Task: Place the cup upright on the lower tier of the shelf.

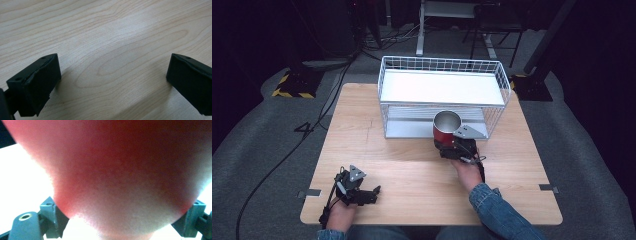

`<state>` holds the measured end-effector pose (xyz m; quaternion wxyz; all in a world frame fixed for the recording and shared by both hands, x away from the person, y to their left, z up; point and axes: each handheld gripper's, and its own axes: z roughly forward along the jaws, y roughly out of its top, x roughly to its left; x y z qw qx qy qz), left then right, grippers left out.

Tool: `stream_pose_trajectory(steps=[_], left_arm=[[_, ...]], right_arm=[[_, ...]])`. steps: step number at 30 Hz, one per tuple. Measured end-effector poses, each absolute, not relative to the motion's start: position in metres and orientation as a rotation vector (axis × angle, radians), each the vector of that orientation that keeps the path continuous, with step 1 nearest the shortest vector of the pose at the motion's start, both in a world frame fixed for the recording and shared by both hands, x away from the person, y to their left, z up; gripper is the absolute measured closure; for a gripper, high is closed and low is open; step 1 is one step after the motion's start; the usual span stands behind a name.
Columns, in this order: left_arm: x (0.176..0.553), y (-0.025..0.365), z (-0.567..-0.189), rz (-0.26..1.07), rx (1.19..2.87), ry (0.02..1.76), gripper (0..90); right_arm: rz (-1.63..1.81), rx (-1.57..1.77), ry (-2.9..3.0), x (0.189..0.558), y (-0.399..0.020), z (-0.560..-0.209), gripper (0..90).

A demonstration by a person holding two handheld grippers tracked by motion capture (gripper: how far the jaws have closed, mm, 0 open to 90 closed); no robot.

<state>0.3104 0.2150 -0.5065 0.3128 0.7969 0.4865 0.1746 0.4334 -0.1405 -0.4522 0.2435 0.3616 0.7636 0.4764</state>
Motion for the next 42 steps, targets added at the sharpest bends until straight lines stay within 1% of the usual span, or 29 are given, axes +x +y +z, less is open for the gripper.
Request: stream_pose_trajectory(steps=[22, 42], left_arm=[[0.31, 0.215, -0.506, 0.461, 2.103, 1.284, 0.0], [0.311, 0.215, -0.506, 0.46, 2.104, 1.284, 0.0]], right_arm=[[1.261, 1.08, 2.014, 0.49, -0.13, -0.467, 16.9], [1.245, 1.105, 1.976, 0.523, -0.119, -0.484, 16.8]])
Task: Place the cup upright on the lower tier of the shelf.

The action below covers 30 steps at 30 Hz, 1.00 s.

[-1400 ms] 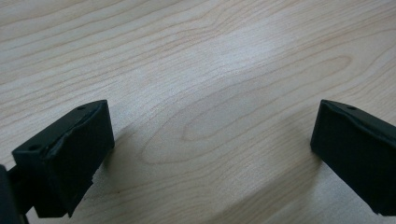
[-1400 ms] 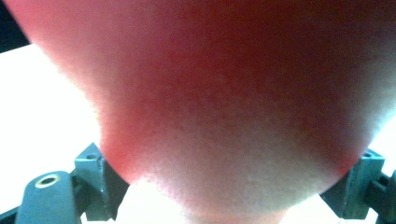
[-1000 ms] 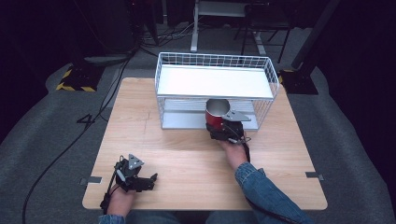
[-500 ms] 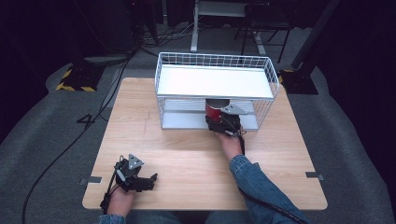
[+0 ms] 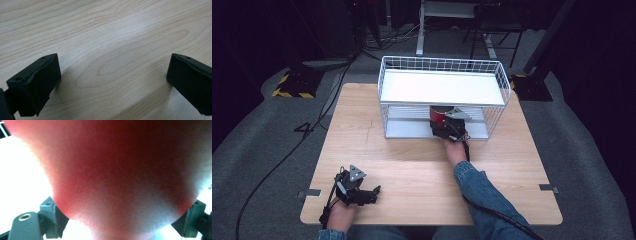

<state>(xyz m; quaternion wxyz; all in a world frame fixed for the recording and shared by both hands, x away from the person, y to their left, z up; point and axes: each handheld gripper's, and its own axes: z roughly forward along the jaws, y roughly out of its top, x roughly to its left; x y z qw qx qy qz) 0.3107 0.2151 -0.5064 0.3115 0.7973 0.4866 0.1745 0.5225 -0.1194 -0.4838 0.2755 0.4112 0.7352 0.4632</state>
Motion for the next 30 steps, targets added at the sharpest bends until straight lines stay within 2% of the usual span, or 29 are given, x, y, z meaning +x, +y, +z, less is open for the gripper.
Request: stream_pose_trajectory(steps=[18, 30], left_arm=[[0.311, 0.215, -0.506, 0.461, 2.106, 1.285, 0.0], [0.311, 0.215, -0.506, 0.461, 2.103, 1.287, 0.0]], right_arm=[[1.274, 1.116, 1.996, 0.538, -0.121, -0.489, 14.6], [1.254, 1.067, 1.983, 0.53, -0.123, -0.484, 11.2]])
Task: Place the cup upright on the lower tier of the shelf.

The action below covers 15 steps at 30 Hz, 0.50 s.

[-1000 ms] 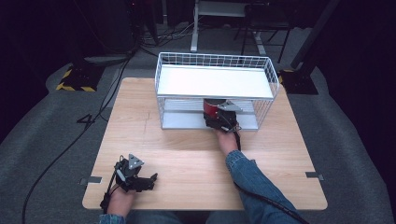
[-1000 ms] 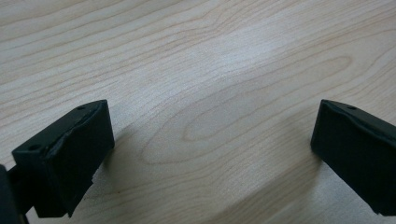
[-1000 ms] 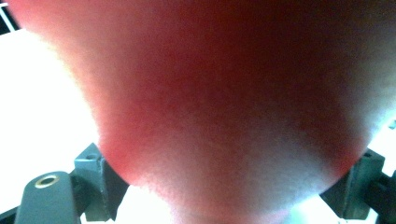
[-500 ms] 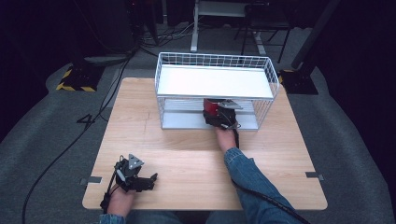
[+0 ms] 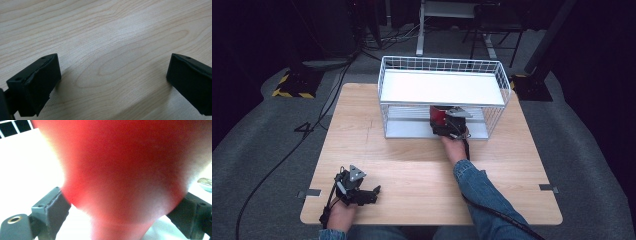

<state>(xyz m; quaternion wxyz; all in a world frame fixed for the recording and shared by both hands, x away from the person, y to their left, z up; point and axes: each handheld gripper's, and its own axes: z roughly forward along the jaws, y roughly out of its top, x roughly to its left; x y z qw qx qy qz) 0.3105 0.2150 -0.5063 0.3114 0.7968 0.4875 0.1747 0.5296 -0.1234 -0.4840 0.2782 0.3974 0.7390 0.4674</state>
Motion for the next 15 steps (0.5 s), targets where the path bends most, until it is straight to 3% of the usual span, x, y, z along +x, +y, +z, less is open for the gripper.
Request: stream_pose_trajectory(steps=[15], left_arm=[[0.31, 0.215, -0.506, 0.462, 2.097, 1.296, 0.0]], right_arm=[[1.212, 1.004, 2.062, 0.499, -0.15, -0.465, 13.3]])
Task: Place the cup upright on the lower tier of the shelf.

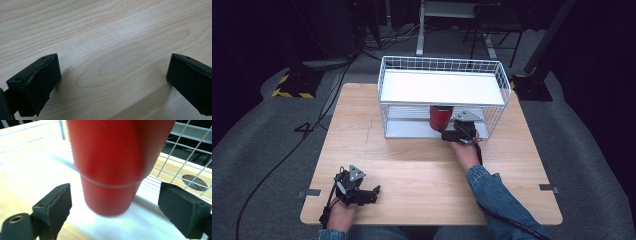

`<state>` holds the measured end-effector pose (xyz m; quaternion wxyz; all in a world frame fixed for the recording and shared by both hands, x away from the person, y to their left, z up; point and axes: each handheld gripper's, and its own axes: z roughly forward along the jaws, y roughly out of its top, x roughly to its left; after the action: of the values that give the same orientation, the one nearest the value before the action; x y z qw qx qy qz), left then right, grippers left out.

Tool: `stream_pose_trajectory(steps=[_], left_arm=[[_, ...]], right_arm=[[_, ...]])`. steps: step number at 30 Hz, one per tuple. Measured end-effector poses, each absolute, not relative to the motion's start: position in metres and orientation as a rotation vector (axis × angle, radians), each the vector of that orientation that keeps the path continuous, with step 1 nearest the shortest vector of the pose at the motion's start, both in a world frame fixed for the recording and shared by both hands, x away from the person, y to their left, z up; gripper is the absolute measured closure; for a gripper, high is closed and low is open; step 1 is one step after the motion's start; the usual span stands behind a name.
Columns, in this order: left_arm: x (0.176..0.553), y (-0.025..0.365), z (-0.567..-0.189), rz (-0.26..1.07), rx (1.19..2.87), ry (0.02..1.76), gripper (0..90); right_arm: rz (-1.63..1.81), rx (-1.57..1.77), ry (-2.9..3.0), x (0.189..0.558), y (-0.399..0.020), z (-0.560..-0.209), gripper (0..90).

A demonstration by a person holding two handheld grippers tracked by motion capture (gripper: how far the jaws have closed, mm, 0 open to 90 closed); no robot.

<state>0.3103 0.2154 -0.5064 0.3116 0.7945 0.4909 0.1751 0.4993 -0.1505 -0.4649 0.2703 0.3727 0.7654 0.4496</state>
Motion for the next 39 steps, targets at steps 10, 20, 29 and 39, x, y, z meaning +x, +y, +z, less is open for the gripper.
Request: stream_pose_trajectory(steps=[10, 20, 29, 39], left_arm=[[0.308, 0.216, -0.506, 0.466, 2.094, 1.304, 0.0], [0.308, 0.216, -0.506, 0.465, 2.094, 1.304, 0.0], [0.308, 0.217, -0.506, 0.462, 2.096, 1.3, 0.0], [0.31, 0.216, -0.506, 0.465, 2.098, 1.296, 0.0]], right_arm=[[1.285, 0.932, 2.12, 0.462, -0.176, -0.439, 14.8], [1.342, 0.938, 2.121, 0.426, -0.223, -0.418, 14.8], [1.374, 0.962, 2.134, 0.401, -0.263, -0.408, 15.2], [1.28, 0.958, 2.181, 0.367, -0.297, -0.41, 15.6]])
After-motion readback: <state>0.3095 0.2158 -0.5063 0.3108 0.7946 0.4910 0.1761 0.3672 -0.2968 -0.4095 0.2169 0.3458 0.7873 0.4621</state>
